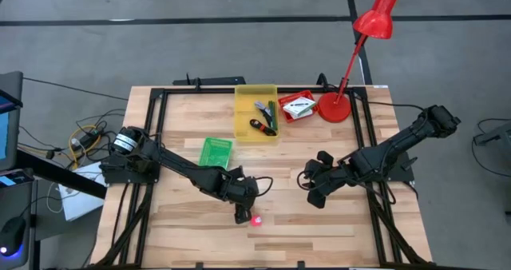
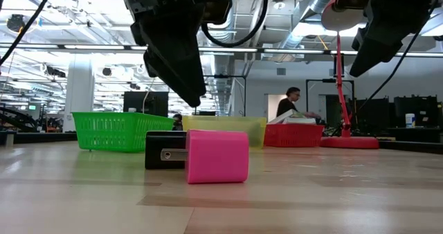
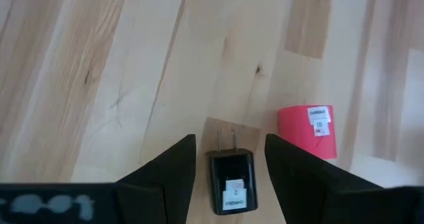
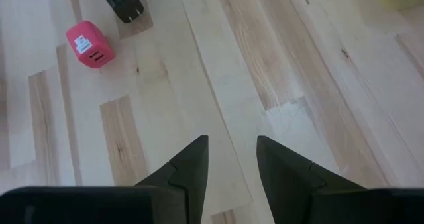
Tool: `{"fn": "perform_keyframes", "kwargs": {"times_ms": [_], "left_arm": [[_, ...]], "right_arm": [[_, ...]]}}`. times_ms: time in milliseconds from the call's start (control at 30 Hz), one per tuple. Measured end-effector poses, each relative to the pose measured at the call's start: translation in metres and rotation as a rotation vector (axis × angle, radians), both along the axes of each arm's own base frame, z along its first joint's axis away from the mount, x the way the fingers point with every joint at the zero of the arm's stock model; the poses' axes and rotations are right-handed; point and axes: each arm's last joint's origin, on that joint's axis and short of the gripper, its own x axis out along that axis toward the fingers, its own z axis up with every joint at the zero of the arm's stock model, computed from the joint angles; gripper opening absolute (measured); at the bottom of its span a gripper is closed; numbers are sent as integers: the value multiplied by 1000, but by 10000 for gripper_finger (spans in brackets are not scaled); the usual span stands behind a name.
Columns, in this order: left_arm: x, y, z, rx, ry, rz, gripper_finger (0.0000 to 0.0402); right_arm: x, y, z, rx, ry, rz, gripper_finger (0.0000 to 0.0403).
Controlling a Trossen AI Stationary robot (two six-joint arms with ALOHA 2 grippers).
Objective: Pick and place items into bin
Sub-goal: Put the black charger adapter into the green bin
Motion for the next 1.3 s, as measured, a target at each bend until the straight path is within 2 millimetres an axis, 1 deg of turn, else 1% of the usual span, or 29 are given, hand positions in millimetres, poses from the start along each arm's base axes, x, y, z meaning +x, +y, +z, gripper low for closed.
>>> {"fn": "perform_keyframes", "kwargs": {"times_ms": [400,667,967,1300], "left_arm": [[-9,1,-4,30,82,66,169],[-8,-4,-4,19,63,42,169],[-8,-20,-24,36,104,-13,169],[-8,-20,-27,67,101,-37,169]], "right_arm": [[-2,-1,-1,-11,19,3,123],[-2,-1,-1,-11,19,2,123],[-1,0,-1,-7,13,1,123],[-1,0,-1,-6,11,1,123]]}}
